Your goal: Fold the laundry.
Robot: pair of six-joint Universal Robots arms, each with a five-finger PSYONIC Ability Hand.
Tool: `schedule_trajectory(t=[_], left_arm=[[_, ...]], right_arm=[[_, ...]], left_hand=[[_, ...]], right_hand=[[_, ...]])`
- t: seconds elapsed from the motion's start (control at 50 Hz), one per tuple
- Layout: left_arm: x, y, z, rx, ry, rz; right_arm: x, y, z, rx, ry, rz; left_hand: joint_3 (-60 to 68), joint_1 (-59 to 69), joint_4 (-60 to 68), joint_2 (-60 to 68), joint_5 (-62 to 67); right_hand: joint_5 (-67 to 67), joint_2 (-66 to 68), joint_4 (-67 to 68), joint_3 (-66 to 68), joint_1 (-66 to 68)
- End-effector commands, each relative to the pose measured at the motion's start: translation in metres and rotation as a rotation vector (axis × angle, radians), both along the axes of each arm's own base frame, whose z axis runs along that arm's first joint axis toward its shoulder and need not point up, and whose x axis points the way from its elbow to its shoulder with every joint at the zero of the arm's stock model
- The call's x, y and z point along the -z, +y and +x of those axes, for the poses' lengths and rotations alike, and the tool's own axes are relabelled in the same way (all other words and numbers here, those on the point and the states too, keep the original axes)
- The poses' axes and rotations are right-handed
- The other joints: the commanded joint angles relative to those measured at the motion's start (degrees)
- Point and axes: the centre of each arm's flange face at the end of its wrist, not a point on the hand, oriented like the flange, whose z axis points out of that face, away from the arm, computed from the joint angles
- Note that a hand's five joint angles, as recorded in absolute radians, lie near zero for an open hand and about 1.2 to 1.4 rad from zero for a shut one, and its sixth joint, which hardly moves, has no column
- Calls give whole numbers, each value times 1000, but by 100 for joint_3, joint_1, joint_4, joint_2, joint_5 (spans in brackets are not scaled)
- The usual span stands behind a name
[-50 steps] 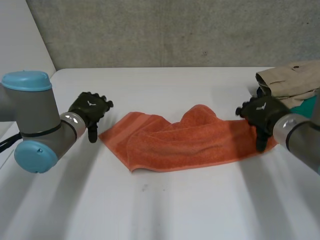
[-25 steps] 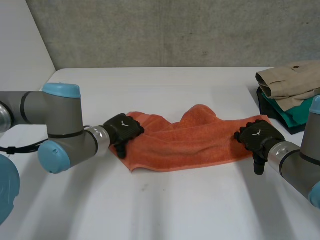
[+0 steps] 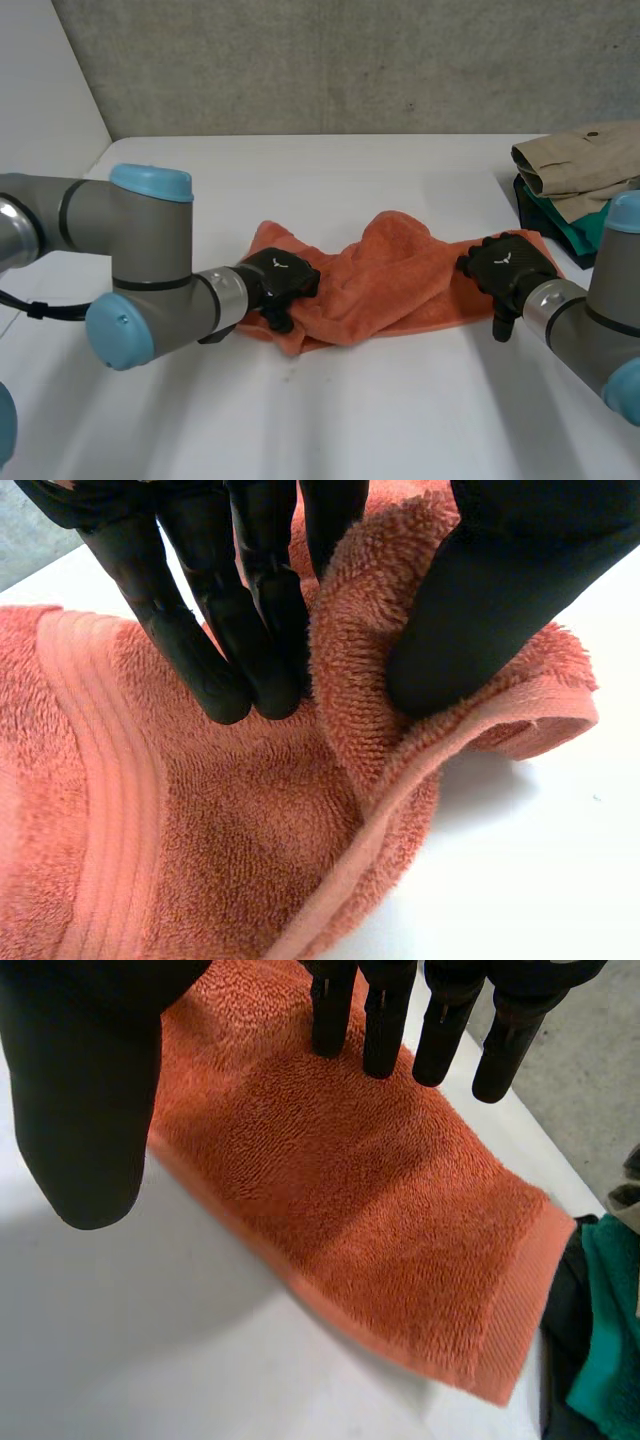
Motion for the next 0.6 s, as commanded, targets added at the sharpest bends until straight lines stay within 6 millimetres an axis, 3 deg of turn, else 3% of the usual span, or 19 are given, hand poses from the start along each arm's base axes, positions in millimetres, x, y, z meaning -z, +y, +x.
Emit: schedule_trajectory(t=[0.02,0.24,0.28,0.32,0.4,0.48,0.5,0.6], left_arm=[[-15,-4,0,-118,-29,-44],[-37,2,3,-149,12,-53],[-43,1,5,-172,33,-47],[-47,-1,7,-190,51,-43],[-59,-3,13,-224,71,-48],[-67,-1,20,-257,53,-51],[-68,0,22,-268,34,-49],[-58,9,32,-282,-107,14]], right_arm=[[11,-10,16,13,-99,10],[36,-35,43,1,-149,-46],[37,-41,45,15,-145,-70],[35,-45,44,32,-142,-96],[19,-51,37,95,-132,-155],[-16,-49,28,94,-139,-215],[-31,-46,25,65,-119,-222],[-40,-15,16,-89,79,-33]], left_hand=[[1260,1509,1210,1205,1404],[1260,1509,1210,1205,1404],[1260,1509,1210,1205,1404],[1260,1509,1210,1205,1404],[1260,1509,1210,1205,1404],[1260,1509,1210,1205,1404],[1260,1509,1210,1205,1404],[1260,1509,1210,1205,1404]], right_hand=[[339,455,431,401,441],[1516,1632,1607,1578,1617],[3090,3206,3182,3152,3191],[5608,5724,5700,5670,5710],[6095,6211,6187,6157,6196],[6095,6211,6187,6157,6196],[6095,6211,6187,6157,6196],[6095,6211,6187,6157,6196]])
